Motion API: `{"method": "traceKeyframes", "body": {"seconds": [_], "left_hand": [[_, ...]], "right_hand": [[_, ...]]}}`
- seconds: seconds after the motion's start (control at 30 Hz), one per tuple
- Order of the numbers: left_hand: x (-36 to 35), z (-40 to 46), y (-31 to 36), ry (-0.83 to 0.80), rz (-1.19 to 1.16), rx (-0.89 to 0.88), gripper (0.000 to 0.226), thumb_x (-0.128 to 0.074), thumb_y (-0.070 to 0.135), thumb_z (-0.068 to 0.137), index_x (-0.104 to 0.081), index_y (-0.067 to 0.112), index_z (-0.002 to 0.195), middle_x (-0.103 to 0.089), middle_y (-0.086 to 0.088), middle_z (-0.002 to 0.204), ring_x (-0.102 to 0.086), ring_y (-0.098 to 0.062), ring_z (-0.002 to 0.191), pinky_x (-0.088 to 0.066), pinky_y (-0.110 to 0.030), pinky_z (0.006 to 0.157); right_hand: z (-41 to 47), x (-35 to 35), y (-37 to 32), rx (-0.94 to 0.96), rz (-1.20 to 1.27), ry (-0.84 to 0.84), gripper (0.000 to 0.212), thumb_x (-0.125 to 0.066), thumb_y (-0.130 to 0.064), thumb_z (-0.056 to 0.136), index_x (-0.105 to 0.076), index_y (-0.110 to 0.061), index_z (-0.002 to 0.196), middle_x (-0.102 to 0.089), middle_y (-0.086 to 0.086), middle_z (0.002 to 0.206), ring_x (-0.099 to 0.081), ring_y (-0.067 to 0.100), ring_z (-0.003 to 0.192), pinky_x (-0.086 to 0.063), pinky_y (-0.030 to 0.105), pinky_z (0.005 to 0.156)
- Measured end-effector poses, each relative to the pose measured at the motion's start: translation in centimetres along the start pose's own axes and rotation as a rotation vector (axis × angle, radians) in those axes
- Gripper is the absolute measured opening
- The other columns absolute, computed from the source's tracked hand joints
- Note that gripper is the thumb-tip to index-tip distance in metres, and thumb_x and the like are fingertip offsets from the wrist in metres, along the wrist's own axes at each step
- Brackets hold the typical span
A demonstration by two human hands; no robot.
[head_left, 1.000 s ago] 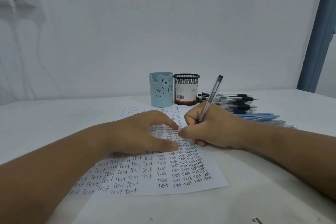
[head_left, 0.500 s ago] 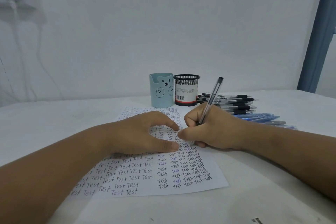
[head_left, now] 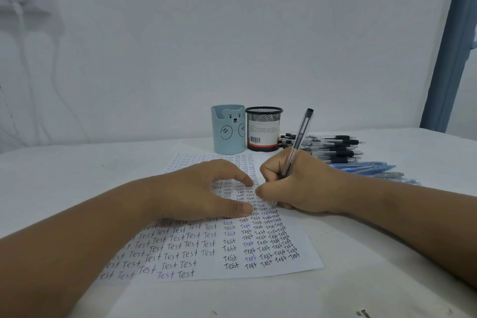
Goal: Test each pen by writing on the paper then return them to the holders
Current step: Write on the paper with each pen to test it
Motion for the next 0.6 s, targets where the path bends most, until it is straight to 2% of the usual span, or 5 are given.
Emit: {"method": "traceKeyframes", "body": {"seconds": [0.17,0.33,0.6], "left_hand": [[0.05,0.05,-0.11,0.007,0.000,-0.006,0.079,-0.064,0.094,0.050,-0.054,0.064,0.123,-0.041,0.039,0.138,-0.036,0.004,0.138,-0.029,-0.042,0.120],[0.07,-0.20,0.20,0.010,0.004,0.008,0.065,-0.067,0.083,0.059,-0.054,0.065,0.121,-0.041,0.039,0.139,-0.035,0.005,0.137,-0.029,-0.040,0.120],[0.08,-0.06,0.06,0.012,0.003,0.003,0.068,-0.067,0.085,0.059,-0.054,0.065,0.122,-0.040,0.038,0.140,-0.035,0.005,0.138,-0.029,-0.040,0.120]], "right_hand": [[-0.01,-0.05,-0.04,0.003,-0.002,-0.011,0.040,-0.068,-0.001,0.085,-0.042,-0.004,0.055,-0.046,0.007,0.048,-0.048,0.006,0.042,-0.037,0.020,0.048],[0.12,0.20,0.13,0.029,-0.037,0.014,0.046,-0.067,-0.002,0.084,-0.038,-0.015,0.051,-0.039,0.001,0.047,-0.040,0.011,0.047,-0.031,0.025,0.051],[0.16,0.12,0.32,0.017,-0.036,-0.015,0.042,-0.067,0.000,0.084,-0.039,-0.008,0.053,-0.041,0.003,0.046,-0.044,0.003,0.042,-0.033,0.023,0.049]]}}
Point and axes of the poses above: each hand's wrist, its own z-axis towards the middle knuckle, its own x-axis out of the back of the hand, y = z × x, the point moved 5 cm from there along z, towards the middle knuckle
